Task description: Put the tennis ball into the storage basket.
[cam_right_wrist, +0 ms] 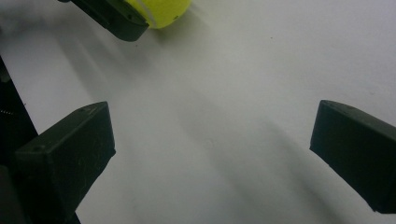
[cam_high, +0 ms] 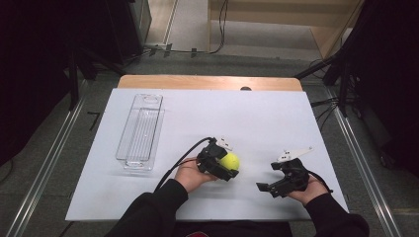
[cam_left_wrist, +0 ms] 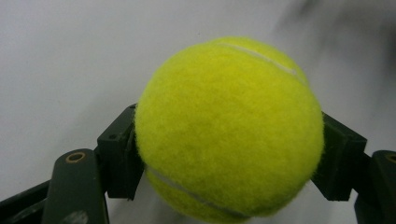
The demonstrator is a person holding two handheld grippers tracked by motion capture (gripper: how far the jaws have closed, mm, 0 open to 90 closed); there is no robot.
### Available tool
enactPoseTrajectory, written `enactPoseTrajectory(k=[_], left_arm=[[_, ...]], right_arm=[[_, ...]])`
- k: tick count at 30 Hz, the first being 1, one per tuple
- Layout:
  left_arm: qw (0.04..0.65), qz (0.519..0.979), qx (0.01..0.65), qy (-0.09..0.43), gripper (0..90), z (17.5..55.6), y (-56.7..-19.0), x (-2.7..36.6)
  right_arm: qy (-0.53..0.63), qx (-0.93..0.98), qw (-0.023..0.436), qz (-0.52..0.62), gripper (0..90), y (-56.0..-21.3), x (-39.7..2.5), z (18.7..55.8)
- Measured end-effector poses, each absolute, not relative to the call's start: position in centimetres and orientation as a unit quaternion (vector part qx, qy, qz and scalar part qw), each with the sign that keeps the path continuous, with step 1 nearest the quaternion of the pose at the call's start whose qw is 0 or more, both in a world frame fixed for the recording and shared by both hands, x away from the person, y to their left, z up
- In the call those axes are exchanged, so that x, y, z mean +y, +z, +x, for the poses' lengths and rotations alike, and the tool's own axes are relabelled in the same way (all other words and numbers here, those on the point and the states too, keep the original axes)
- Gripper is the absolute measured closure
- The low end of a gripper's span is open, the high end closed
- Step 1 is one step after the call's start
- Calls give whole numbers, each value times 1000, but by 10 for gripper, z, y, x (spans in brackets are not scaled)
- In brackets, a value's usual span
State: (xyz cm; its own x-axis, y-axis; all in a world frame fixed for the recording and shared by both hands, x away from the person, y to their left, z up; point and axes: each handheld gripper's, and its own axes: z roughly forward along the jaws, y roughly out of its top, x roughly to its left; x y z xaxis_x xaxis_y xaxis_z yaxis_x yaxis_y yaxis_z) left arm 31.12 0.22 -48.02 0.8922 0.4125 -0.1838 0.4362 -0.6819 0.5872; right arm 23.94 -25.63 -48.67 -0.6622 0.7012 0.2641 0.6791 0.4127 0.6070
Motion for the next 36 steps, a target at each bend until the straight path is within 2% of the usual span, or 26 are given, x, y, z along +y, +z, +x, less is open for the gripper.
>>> enactPoseTrajectory(k=[36], left_arm=[[342, 910, 233, -29, 256, 311, -438, 25]], right_arm=[[354, 840, 17, 410, 0, -486, -256, 239]])
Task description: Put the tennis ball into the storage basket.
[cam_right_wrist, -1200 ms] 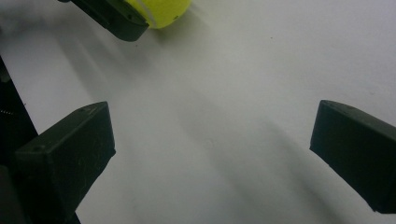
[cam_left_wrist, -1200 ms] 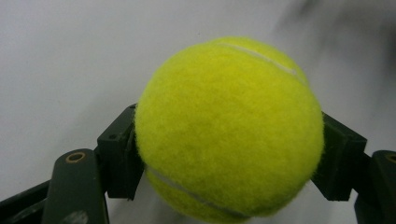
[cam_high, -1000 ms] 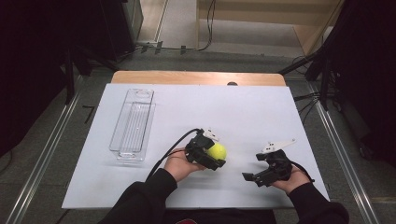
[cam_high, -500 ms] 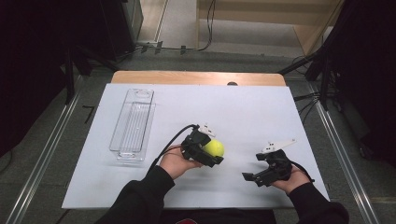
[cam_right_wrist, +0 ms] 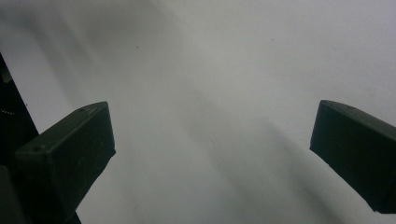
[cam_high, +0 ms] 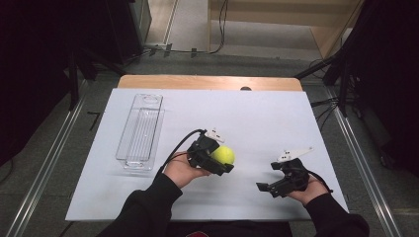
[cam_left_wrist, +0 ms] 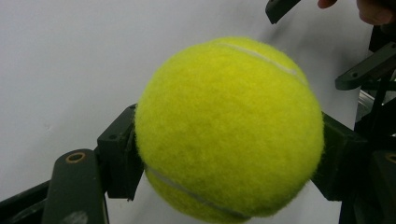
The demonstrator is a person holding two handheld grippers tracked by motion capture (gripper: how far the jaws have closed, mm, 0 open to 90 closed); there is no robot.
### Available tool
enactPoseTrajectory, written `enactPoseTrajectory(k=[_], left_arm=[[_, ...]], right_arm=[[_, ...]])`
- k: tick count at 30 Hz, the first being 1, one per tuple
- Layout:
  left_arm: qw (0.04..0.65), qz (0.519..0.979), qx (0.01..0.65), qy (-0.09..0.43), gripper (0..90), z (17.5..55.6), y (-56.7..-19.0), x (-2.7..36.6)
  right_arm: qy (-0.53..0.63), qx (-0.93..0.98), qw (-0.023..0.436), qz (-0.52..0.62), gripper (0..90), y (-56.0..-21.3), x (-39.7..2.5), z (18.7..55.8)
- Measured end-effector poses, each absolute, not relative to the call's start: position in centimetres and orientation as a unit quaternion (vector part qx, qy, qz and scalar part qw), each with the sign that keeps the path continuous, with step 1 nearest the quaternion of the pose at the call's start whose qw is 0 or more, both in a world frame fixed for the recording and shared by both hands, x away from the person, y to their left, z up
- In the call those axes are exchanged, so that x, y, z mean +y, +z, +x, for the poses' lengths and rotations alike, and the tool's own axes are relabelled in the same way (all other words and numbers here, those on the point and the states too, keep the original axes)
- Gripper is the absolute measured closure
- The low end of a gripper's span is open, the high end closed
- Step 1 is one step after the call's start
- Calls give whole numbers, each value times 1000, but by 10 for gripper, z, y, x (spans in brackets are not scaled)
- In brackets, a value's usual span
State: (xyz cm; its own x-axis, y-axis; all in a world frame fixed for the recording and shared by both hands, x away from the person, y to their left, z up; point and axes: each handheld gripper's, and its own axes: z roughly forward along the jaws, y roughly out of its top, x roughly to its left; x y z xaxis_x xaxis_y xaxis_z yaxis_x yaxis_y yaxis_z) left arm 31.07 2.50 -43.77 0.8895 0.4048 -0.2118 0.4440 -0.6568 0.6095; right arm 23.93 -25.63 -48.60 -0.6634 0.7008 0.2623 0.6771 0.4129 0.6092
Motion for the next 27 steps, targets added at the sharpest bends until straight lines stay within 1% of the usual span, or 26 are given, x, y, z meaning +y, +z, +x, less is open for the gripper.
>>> enactPoseTrajectory(k=[27], left_arm=[[340, 909, 242, -22, 256, 315, -432, 34]], right_arm=[[358, 840, 18, 408, 0, -485, -256, 239]])
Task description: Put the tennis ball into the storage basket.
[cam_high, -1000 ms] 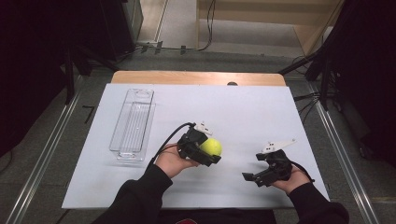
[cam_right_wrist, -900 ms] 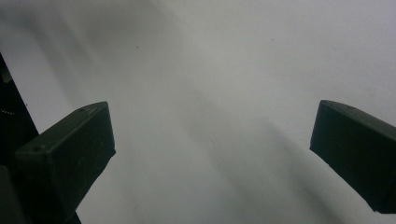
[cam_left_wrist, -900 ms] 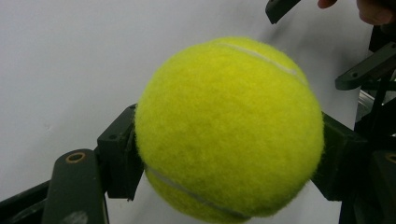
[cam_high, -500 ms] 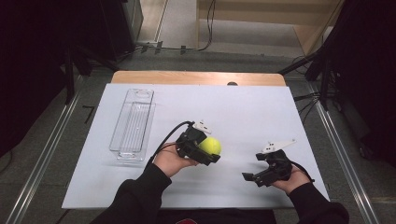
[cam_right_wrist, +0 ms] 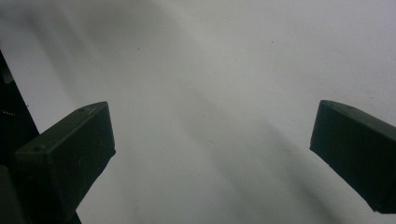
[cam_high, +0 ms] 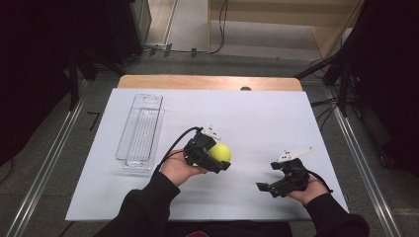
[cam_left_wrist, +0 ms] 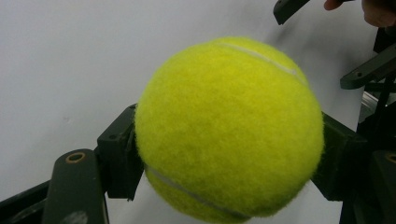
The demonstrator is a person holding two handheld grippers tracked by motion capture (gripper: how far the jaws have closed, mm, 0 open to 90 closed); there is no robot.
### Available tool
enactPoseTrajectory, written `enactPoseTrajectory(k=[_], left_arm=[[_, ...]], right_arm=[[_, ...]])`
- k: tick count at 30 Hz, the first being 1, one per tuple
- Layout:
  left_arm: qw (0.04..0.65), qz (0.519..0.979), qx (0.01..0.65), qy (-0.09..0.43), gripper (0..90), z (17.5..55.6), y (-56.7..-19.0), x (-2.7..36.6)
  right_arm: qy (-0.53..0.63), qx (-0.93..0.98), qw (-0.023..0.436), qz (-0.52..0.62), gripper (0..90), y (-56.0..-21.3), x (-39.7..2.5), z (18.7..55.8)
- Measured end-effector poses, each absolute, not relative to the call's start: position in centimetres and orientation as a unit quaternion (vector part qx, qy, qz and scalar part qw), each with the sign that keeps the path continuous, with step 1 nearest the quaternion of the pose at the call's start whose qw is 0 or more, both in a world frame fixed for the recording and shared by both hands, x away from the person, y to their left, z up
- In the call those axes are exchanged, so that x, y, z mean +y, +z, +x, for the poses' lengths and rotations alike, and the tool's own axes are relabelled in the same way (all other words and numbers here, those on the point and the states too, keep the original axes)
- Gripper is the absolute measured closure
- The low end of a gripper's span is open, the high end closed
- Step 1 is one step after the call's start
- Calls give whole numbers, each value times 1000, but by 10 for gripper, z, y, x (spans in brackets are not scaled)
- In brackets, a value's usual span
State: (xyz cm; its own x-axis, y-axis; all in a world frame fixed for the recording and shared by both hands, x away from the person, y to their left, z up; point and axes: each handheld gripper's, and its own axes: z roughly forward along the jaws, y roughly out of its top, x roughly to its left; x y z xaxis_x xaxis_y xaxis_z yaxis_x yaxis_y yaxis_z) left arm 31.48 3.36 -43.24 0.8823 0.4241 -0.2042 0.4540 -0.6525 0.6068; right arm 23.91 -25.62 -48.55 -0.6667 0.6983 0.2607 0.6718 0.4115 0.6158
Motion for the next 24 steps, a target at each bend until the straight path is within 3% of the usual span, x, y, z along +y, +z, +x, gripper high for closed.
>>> enactPoseTrajectory(k=[24], left_arm=[[342, 902, 264, -17, 256, 325, -430, 49]], right_arm=[[356, 840, 17, 408, 0, -486, -256, 239]])
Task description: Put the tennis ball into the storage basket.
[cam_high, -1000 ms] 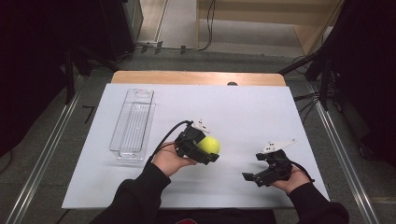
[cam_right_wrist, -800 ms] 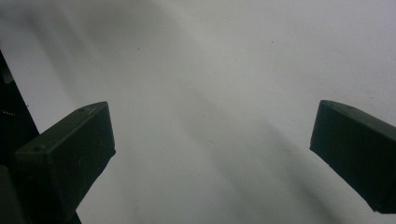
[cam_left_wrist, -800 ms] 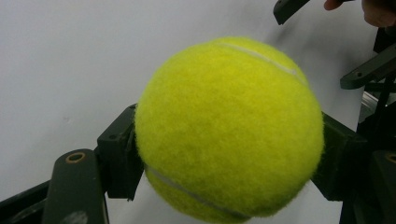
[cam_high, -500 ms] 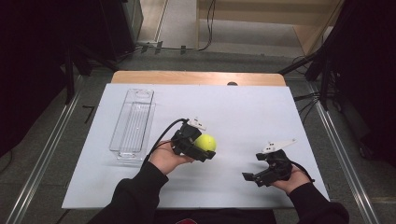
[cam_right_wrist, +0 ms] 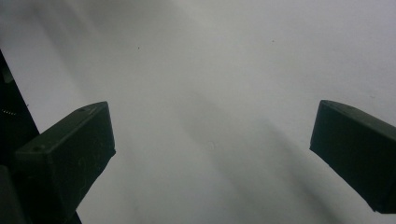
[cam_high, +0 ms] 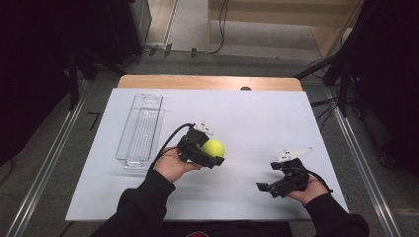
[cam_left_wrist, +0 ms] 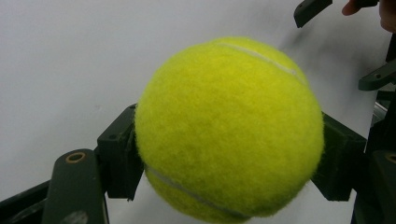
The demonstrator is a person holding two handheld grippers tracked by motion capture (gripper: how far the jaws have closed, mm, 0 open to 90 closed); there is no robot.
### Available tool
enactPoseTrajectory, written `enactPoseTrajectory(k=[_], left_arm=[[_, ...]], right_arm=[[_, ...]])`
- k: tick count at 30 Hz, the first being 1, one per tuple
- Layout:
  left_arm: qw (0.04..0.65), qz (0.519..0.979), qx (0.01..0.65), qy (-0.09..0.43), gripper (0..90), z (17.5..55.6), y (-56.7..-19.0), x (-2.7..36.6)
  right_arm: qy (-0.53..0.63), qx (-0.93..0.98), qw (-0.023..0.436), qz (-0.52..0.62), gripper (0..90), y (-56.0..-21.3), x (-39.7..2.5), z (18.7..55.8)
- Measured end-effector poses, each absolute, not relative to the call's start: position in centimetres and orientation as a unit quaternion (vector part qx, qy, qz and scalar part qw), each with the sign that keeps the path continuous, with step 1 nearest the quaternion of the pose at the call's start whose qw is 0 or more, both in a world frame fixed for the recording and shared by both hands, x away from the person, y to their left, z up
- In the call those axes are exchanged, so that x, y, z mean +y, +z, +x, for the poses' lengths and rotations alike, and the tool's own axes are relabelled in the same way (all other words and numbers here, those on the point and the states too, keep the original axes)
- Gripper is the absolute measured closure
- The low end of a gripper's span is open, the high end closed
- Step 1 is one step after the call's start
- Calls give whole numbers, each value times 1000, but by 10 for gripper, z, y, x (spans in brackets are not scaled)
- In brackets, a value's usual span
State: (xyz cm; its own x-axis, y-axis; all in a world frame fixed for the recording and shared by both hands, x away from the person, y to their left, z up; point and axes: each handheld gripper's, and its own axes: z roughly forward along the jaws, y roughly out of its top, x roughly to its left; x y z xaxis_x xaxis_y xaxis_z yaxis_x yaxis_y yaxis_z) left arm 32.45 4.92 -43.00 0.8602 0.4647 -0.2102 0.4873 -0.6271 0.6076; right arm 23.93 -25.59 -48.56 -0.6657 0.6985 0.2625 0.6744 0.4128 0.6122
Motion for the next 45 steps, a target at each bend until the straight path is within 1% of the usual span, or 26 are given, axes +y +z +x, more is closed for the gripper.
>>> enactPoseTrajectory(k=[45], left_arm=[[352, 884, 307, -7, 256, 344, -418, 87]], right_arm=[[357, 840, 18, 408, 0, -485, -256, 239]])
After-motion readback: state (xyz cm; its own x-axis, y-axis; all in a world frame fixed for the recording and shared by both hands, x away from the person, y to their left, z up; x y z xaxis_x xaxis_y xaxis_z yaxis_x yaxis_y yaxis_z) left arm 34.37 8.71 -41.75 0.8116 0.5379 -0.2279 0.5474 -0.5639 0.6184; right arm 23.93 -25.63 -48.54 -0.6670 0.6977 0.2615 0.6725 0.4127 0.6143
